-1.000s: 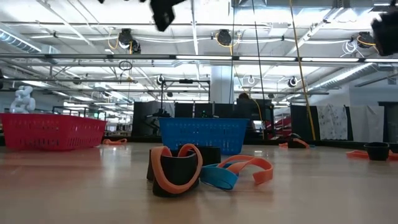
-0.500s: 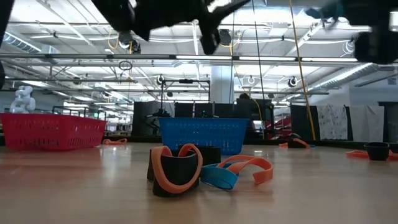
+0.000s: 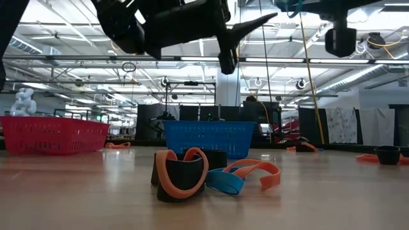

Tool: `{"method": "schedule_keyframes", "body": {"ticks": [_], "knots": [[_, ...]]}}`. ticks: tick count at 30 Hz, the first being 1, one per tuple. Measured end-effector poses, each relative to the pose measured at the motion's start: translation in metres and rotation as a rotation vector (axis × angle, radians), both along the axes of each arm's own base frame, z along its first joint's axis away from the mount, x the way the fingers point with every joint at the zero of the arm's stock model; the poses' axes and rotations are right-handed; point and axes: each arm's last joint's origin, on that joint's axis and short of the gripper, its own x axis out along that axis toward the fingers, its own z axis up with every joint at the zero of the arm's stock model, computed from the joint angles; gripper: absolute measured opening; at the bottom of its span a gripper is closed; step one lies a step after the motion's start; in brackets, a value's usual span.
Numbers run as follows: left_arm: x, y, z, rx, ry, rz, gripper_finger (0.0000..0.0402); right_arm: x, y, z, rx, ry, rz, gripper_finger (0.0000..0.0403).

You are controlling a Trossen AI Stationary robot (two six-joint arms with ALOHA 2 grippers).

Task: Sort rubber bands into baskets

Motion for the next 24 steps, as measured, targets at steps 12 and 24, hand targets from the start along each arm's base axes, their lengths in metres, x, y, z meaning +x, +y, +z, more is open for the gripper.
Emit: {"method": "schedule_keyframes", "body": {"ticks": [12, 24], "knots": [[0.004, -0.002, 0.008, 0.069, -0.054, 0.073, 0.0176, 0.006, -0.013, 0.000, 0.014, 0.006, -0.016, 0.0000], [0.008, -0.002, 0.001, 0.112, 0.045, 0.179, 0.0176, 0.007, -0.016, -0.001, 0.018, 0.010, -0.014, 0.0000]]}}
